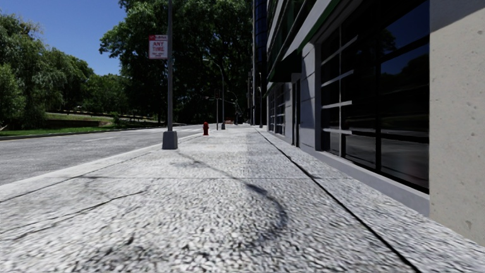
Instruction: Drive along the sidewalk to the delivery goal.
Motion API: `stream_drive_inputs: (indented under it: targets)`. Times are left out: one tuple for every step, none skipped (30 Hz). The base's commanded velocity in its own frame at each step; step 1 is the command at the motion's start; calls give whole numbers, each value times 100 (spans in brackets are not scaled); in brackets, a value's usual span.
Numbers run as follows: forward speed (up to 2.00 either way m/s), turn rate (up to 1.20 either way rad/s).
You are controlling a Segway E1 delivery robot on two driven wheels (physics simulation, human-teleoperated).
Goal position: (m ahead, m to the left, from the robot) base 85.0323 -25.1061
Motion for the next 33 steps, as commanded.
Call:
stream_drive_inputs:
  targets:
    - [200, 0]
    - [200, 0]
    - [200, 0]
    - [200, 0]
    - [200, 0]
    - [200, 0]
    - [200, 0]
    - [200, 0]
    - [200, 0]
    - [200, 0]
    - [200, 0]
    - [200, 0]
    - [200, 0]
    - [200, 0]
    - [200, 0]
    - [200, 0]
    - [200, 0]
    - [200, 0]
    - [200, 0]
    - [200, 0]
    - [200, 0]
    - [200, 0]
    - [200, 0]
    - [200, 0]
    - [200, 0]
    - [200, 0]
    - [200, 0]
    - [200, 0]
    - [200, 0]
    - [200, 0]
    - [200, 0]
    - [200, 0]
    - [200, 0]
